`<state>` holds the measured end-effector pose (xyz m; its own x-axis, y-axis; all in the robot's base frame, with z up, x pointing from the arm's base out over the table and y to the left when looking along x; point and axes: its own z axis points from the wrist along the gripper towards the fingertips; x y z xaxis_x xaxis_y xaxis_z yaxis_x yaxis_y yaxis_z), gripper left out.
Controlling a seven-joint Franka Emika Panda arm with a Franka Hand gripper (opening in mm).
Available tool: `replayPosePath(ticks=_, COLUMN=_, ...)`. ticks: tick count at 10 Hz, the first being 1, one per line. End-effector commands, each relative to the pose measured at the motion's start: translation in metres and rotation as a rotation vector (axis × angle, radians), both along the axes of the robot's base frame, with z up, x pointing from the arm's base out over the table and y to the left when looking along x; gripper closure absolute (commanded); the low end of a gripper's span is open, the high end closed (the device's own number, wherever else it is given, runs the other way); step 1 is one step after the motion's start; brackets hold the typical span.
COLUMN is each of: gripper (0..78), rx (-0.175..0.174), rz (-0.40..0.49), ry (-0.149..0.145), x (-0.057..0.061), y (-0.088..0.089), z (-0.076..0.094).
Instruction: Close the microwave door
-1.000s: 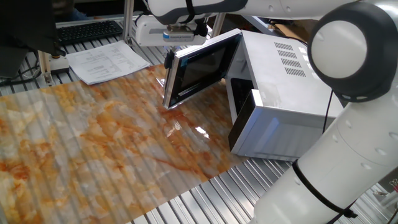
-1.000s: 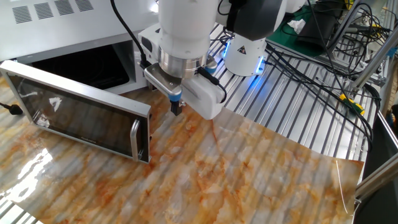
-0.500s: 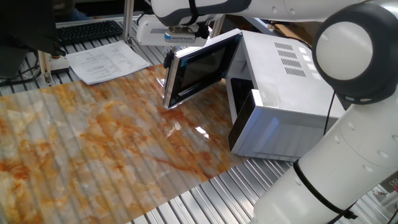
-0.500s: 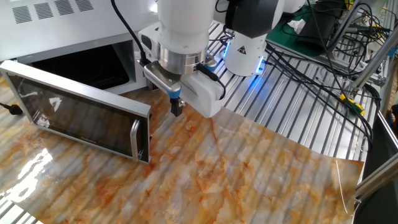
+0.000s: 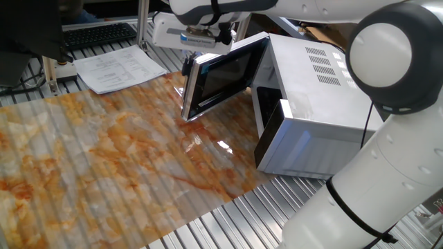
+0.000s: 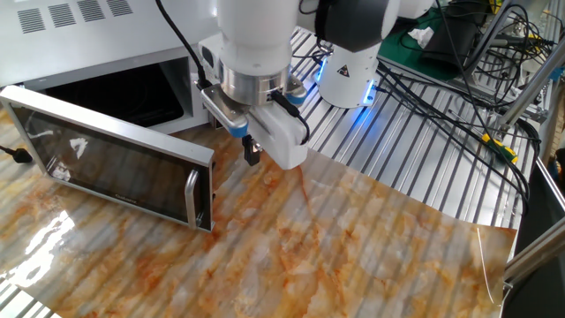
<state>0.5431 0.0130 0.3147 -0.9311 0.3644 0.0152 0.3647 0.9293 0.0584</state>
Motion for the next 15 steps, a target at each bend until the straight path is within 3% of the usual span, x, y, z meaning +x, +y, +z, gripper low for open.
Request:
replayPosePath(ticks=1, gripper=77.6, rx=-0.016, rz=-0.040, ry=0.002, x=0.002, y=0.000, z=0.002)
replayPosePath(ticks=2, gripper=77.6, rx=-0.027, rz=-0.049, ry=0.002, x=0.026, y=0.008, z=0.008)
replayPosePath(ticks=3, gripper=77.6, rx=-0.028, rz=-0.062, ry=0.003, x=0.040, y=0.011, z=0.012)
replayPosePath(ticks=4, gripper=77.6, rx=-0.029, rz=-0.063, ry=0.001, x=0.043, y=0.011, z=0.013)
replayPosePath(ticks=5, gripper=77.6, rx=-0.039, rz=-0.057, ry=-0.004, x=0.057, y=0.009, z=0.013)
replayPosePath(ticks=10, gripper=77.6, rx=-0.054, rz=-0.006, ry=-0.019, x=0.097, y=-0.010, z=0.011)
replayPosePath(ticks=15, gripper=77.6, rx=-0.058, rz=0.061, ry=-0.023, x=0.128, y=-0.033, z=0.010)
